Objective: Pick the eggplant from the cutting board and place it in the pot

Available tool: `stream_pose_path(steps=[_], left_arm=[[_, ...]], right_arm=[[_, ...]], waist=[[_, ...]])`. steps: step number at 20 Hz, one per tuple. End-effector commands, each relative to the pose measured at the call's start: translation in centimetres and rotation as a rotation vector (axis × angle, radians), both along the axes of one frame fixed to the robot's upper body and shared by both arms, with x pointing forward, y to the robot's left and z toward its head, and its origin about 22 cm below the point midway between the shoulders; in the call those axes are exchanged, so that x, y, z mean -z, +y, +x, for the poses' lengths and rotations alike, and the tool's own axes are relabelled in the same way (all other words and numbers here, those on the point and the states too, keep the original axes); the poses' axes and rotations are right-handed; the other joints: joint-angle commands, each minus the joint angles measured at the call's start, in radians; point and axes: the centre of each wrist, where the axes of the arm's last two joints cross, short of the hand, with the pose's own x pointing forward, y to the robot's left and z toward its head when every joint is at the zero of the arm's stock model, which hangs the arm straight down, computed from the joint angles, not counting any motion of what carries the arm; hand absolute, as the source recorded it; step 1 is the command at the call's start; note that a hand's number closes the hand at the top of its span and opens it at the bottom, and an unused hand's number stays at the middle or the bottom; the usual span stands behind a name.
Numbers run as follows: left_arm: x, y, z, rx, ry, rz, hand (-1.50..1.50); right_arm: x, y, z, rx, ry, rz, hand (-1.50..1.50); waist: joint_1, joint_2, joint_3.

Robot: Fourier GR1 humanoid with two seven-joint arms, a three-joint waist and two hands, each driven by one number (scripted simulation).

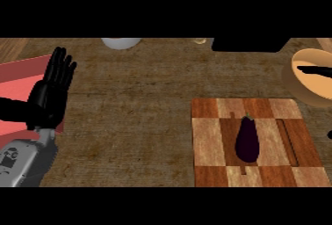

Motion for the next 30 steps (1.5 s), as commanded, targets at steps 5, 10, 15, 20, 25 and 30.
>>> stream_pose_path(steps=[5, 10, 15, 20, 25, 30], left_arm=[[0.3, 1.4, -0.6, -0.008, 0.01, -0.002, 0.0], [-0.9, 1.5, -1.0, -0.02, 0.002, 0.003, 0.0], [-1.0, 1.6, -0.2, -0.056, 0.005, 0.007, 0.0], [0.0, 0.8, 0.1, -0.035, 0.002, 0.011, 0.0], [-0.3, 0.2, 1.1, -0.037, -0.001, 0.0, 0.0], [-0.5, 1.2, 0.1, -0.02, 0.006, -0.01, 0.0]], right_arm=[[-1.1, 5.2, 1.9, -0.156, 0.103, -0.181, -1.5], [0.7, 8.3, 1.7, -0.138, 0.165, -0.258, -1.5], [2.5, 9.8, 0.7, -0.139, 0.234, -0.294, -1.5], [5.3, 11.1, -0.7, -0.166, 0.237, -0.291, -1.5], [4.6, 10.4, -0.8, -0.184, 0.197, -0.26, -1.5], [7.1, 15.9, -0.3, -0.18, 0.182, -0.248, -1.5]], waist=[[-0.013, -0.007, -0.001], [-0.017, -0.009, -0.001], [-0.024, -0.009, -0.001], [-0.026, -0.008, -0.001], [-0.028, -0.007, -0.001], [-0.02, -0.008, -0.001]])
